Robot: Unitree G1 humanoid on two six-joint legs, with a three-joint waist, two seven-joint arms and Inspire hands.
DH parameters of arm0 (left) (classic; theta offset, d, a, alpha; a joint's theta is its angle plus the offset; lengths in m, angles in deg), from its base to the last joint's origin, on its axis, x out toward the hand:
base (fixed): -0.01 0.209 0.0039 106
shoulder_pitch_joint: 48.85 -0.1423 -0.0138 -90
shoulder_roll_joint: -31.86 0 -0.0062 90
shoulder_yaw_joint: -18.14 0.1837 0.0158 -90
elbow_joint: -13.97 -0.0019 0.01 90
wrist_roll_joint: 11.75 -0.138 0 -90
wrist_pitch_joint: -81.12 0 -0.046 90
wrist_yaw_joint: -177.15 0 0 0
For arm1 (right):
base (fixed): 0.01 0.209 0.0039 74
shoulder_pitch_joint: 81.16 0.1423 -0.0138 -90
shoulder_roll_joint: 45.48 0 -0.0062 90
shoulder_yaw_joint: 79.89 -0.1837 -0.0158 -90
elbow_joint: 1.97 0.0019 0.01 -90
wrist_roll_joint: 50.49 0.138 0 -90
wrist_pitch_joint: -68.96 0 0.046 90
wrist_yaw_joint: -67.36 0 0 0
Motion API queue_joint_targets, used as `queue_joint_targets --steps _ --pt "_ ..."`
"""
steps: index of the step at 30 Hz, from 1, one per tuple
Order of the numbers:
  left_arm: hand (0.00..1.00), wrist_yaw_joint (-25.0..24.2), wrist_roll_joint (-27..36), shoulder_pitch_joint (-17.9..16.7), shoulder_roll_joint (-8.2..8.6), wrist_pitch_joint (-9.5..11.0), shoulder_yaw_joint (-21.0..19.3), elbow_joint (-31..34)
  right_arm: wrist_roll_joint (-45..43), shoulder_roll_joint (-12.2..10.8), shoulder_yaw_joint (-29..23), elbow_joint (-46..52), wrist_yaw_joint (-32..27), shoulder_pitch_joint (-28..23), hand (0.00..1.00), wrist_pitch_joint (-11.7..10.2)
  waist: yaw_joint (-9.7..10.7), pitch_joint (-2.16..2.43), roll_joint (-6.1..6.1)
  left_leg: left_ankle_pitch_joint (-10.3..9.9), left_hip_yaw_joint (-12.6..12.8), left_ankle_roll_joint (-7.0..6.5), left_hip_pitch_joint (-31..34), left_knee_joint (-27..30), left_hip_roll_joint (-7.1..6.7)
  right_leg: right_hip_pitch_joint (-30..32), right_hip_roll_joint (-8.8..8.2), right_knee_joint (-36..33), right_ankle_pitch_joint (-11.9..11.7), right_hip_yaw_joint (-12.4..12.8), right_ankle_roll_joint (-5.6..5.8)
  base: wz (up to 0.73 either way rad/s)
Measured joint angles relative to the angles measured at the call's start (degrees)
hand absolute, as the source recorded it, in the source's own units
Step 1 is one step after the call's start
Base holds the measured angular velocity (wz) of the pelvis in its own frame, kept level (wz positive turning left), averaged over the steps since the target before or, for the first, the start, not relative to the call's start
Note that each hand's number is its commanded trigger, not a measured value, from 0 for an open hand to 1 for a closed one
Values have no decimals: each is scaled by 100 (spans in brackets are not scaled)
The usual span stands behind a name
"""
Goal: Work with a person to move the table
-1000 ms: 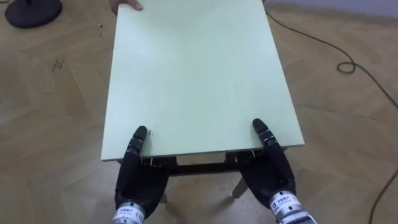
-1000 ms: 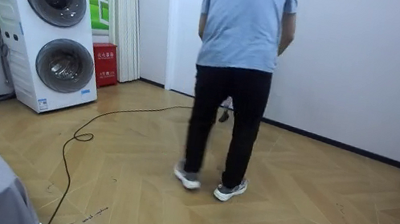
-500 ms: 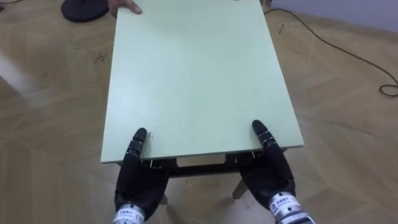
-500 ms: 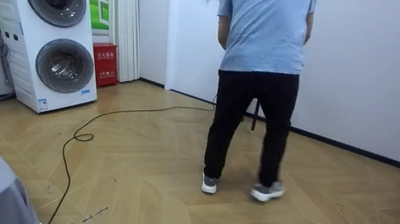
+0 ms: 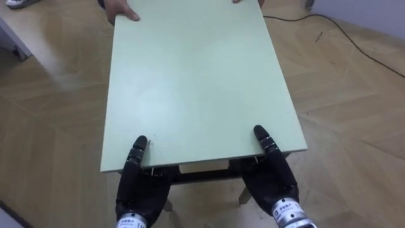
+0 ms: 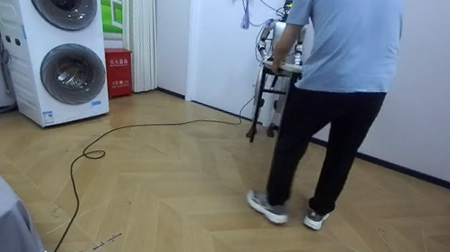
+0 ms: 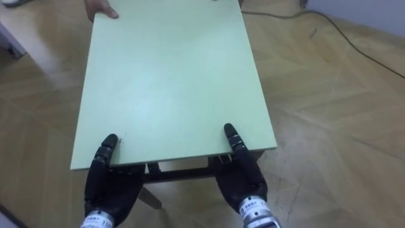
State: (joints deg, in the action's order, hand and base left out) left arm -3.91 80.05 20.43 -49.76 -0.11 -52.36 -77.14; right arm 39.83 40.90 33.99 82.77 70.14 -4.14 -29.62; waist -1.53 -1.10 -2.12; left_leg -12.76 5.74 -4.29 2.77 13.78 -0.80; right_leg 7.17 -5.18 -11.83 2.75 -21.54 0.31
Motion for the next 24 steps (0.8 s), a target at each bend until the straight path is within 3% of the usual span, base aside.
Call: queue_joint_targets --steps 6,9,11,15,17,19,20,23,24 --pt "100 5 12 -4 21 -5 26 -8 -13 46 11 3 -2 -5 100 -4 -56 4 -76 15 51 -13 -37 -24 9 -133 -139 -121 147 -231 38 31" --pt "100 22 13 0 15 -4 11 -8 -5 -5 21 -1 -7 -7 100 -9 -149 -7 -99 17 52 -15 -37 -5 3 -131 -191 -265 197 -231 91 24" --pt "100 32 13 1 11 -10 4 -4 -6 -23 18 0 -8 -18 100 -8 -190 -19 -122 16 39 -16 0 10 -9 -97 -274 -429 247 -281 130 27" --pt "100 68 25 0 7 -22 20 -11 -15 -44 7 0 -8 -72 100 -12 -142 -21 -123 -21 11 -78 78 153 -156 -3 -586 -1018 587 -348 261 50" --pt "100 114 26 0 13 -62 23 -18 -27 -71 -21 1 -8 -132 100 -17 -60 -22 -122 -22 -77 -82 108 205 -228 -28 -662 -1185 686 -174 349 77" --pt "100 112 1 0 -14 -120 18 -21 -40 -94 -56 9 50 -201 100 -12 -25 -30 -98 11 -348 -137 165 214 -323 -83 -654 -1191 746 251 435 75" --pt "100 112 -12 -9 -14 -130 25 -25 -57 -101 -77 9 69 -236 100 -10 -8 -31 -93 17 -454 -146 159 219 -355 -135 -655 -1169 769 302 465 79" --pt "100 97 -35 -39 -45 -178 140 -23 -56 -96 -227 8 250 -436 100 52 126 -65 -34 24 -1073 -155 178 345 -553 -513 -613 -952 905 694 534 101" --pt "100 87 -47 -36 -47 -185 149 -22 -57 -101 -251 8 284 -458 100 57 143 -70 -16 25 -1153 -156 189 380 -593 -562 -610 -932 936 778 535 92"
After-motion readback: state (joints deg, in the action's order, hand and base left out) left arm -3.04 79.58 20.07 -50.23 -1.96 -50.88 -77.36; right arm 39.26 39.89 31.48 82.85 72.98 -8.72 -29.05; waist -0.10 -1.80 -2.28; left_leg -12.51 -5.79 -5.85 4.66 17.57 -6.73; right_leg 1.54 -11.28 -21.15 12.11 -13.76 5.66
